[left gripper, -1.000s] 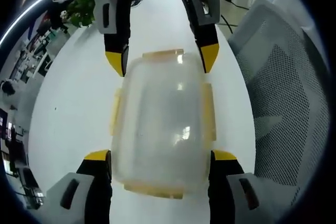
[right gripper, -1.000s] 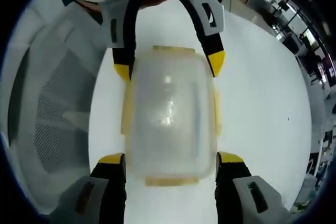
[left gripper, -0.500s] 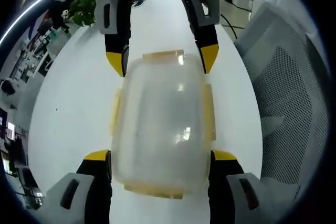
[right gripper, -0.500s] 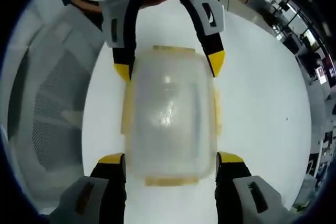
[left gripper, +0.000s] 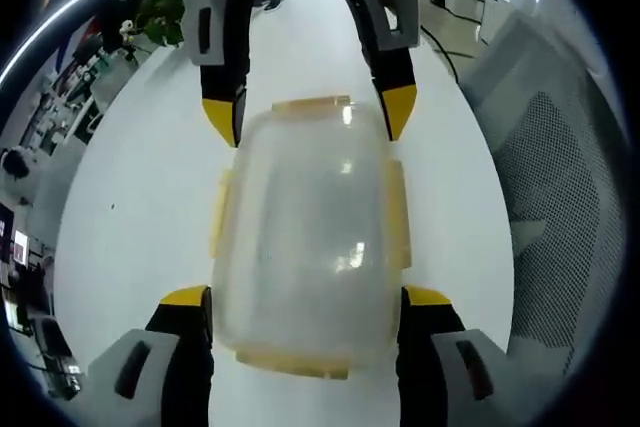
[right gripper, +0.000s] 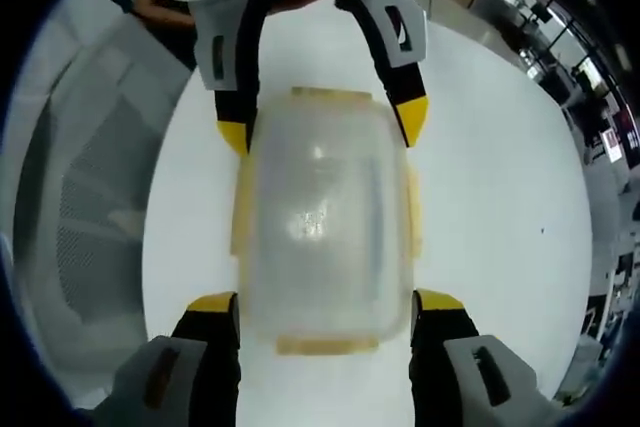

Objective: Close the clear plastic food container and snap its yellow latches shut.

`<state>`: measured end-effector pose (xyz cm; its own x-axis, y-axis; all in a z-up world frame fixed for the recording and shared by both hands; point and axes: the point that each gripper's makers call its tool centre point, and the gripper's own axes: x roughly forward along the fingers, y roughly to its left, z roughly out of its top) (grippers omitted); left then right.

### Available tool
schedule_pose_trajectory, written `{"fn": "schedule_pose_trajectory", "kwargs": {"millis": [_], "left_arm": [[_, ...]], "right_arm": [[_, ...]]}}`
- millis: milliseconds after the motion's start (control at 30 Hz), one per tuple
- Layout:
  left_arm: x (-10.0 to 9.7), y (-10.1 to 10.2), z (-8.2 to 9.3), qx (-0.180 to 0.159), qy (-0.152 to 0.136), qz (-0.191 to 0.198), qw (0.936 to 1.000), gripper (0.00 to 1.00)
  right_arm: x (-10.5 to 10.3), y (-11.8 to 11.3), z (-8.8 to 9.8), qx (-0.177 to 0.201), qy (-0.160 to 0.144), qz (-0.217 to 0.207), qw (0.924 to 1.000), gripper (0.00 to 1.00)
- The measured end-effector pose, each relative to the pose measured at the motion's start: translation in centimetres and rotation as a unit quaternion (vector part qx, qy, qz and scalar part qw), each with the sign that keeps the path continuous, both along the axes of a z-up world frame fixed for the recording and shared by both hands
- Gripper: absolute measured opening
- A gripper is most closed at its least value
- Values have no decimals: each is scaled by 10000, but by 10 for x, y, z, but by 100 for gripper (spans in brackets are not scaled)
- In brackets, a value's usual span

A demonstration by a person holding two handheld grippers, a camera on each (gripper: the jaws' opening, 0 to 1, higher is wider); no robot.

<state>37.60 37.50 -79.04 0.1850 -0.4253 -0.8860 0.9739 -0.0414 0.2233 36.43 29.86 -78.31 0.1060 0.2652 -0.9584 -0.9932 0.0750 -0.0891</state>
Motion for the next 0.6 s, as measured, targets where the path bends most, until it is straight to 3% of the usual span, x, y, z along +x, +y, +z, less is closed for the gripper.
{"fn": "schedule_pose_trajectory", "kwargs": {"millis": [600], "left_arm": [[19, 2, 0, 4, 2, 34, 10000, 75]], "right_arm": [[19, 2, 0, 51, -7, 41, 10000, 69]]}}
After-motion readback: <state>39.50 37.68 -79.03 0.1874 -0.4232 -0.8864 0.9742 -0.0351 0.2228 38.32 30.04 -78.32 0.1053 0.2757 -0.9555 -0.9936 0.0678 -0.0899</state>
